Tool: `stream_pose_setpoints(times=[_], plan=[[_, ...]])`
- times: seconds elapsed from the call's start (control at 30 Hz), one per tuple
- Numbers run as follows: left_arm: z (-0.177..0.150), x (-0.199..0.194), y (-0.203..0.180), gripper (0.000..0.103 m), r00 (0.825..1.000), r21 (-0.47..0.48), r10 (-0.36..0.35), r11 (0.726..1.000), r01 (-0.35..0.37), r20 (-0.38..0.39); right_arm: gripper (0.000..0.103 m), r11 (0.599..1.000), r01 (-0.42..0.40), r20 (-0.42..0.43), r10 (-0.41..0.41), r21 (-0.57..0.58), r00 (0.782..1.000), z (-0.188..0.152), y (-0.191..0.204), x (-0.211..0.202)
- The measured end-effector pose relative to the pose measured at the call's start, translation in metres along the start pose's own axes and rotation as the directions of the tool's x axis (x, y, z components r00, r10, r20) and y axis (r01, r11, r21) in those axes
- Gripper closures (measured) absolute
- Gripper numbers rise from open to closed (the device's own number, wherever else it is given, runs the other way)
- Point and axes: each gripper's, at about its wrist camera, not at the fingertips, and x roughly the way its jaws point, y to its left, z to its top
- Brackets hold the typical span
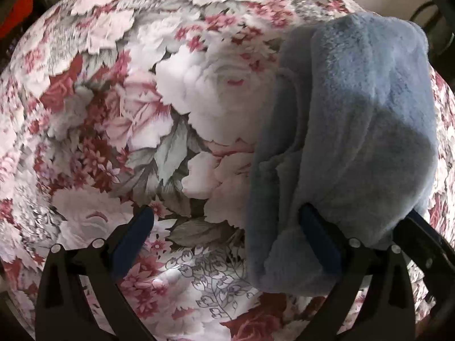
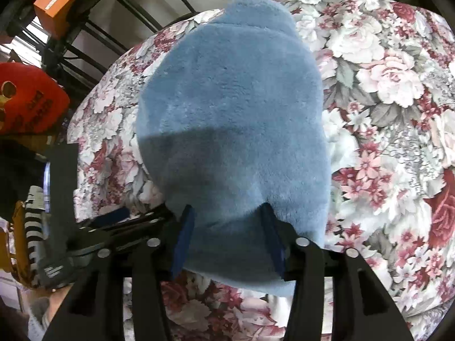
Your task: Fold small clothes
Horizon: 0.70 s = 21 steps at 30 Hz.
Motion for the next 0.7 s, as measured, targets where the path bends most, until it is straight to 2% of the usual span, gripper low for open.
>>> stream_pose_setpoints(times=[0.07, 0.13, 0.23, 0.3, 0.37, 0.4, 0.47, 0.53, 0.6, 0.7], plan=[[0.000, 0.004, 0.001, 0.004, 1.000, -0.019, -0.015, 1.000, 0.015, -0.007, 0.037, 0.999, -0.012, 0.001, 0.012, -0.035, 1.000, -0.002, 0.004, 0.002], [0.001, 0.007, 0.001, 0.004, 1.000, -0.024, -0.013, 1.000, 0.013, -0.001, 0.035, 0.996, 0.004, 0.010, -0.003, -0.086, 1.000, -0.004, 0.011, 0.005], [-0.001, 0.013, 0.002, 0.004, 1.000, -0.036, -0.026, 0.999, 0.026, -0.003, 0.034, 0.997, -0.003, 0.020, 0.005, -0.074, 1.000, -0.004, 0.011, 0.006], [0.001, 0.015, 0.004, 0.004, 0.999, -0.049, -0.038, 0.998, 0.037, -0.011, 0.031, 0.998, -0.032, 0.025, 0.033, -0.051, 0.999, -0.003, 0.008, 0.006], [0.001, 0.016, 0.006, 0.004, 0.999, -0.060, -0.035, 0.998, 0.034, -0.019, 0.019, 0.995, -0.088, 0.019, 0.089, -0.042, 0.996, -0.002, 0.006, 0.006], [0.002, 0.015, 0.011, 0.004, 0.998, -0.069, -0.044, 0.997, 0.041, -0.035, 0.016, 0.994, -0.101, 0.014, 0.102, -0.051, 0.995, -0.002, 0.004, 0.003], [0.013, 0.015, 0.021, 0.004, 0.995, -0.087, -0.071, 0.994, 0.066, -0.063, 0.003, 0.988, -0.142, 0.008, 0.143, -0.059, 0.990, 0.000, 0.006, 0.002], [0.018, 0.003, 0.025, 0.004, 0.994, -0.098, -0.086, 0.992, 0.079, -0.066, 0.004, 0.985, -0.169, -0.009, 0.169, -0.021, 0.986, 0.004, 0.003, -0.003], [0.023, -0.015, 0.025, 0.004, 0.995, -0.090, -0.097, 0.991, 0.094, -0.029, 0.004, 0.986, -0.161, -0.008, 0.162, 0.030, 0.987, 0.013, 0.001, -0.017], [0.036, -0.055, 0.017, 0.005, 0.991, -0.060, -0.087, 0.994, 0.094, 0.099, 0.004, 0.982, -0.170, 0.109, 0.162, 0.076, 0.981, 0.024, -0.004, -0.050]])
